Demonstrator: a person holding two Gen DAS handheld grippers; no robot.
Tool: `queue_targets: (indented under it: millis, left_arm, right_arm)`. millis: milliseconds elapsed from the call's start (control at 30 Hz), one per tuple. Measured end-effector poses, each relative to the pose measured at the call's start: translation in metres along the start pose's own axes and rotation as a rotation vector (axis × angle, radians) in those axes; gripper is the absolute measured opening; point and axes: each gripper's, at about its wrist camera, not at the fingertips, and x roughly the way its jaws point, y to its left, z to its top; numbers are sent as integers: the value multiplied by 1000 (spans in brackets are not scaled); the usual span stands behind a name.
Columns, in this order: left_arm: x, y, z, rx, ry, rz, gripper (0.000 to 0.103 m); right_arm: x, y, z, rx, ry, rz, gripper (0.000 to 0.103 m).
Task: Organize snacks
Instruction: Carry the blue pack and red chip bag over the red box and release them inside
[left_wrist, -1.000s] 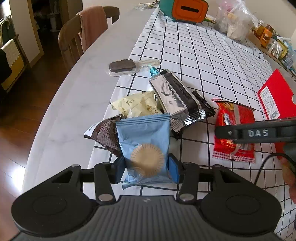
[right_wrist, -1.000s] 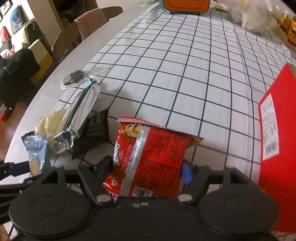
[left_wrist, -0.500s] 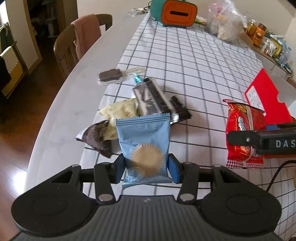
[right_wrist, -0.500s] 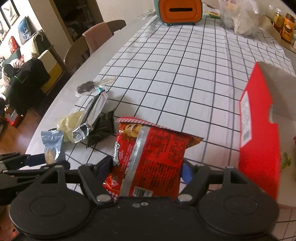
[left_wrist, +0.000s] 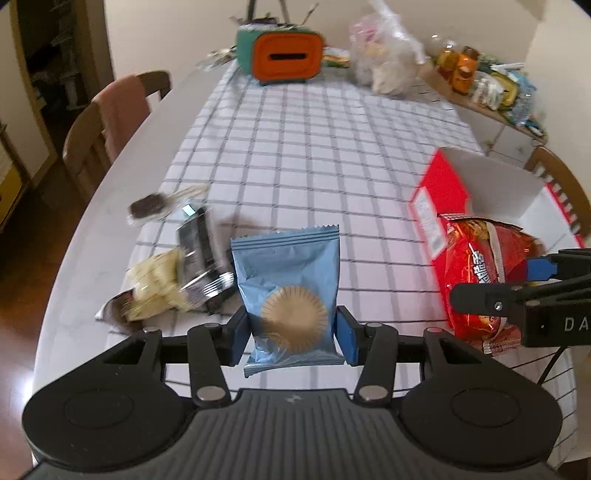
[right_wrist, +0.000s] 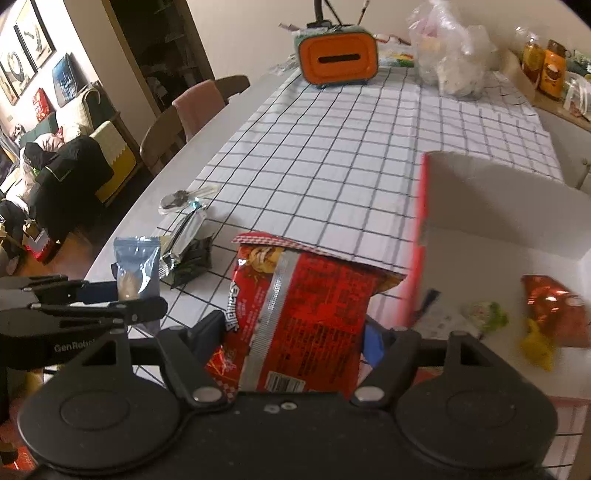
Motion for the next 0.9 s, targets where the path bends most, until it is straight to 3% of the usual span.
queue_targets:
  millis: [600, 900]
  left_arm:
    - [-14, -133, 40, 147, -63, -119, 48]
    - [3, -190, 58, 207, -42, -141, 48]
  right_arm:
    - [-75, -108, -8, 33, -95, -85, 74]
    - [-95, -166, -14, 65, -107, -129, 74]
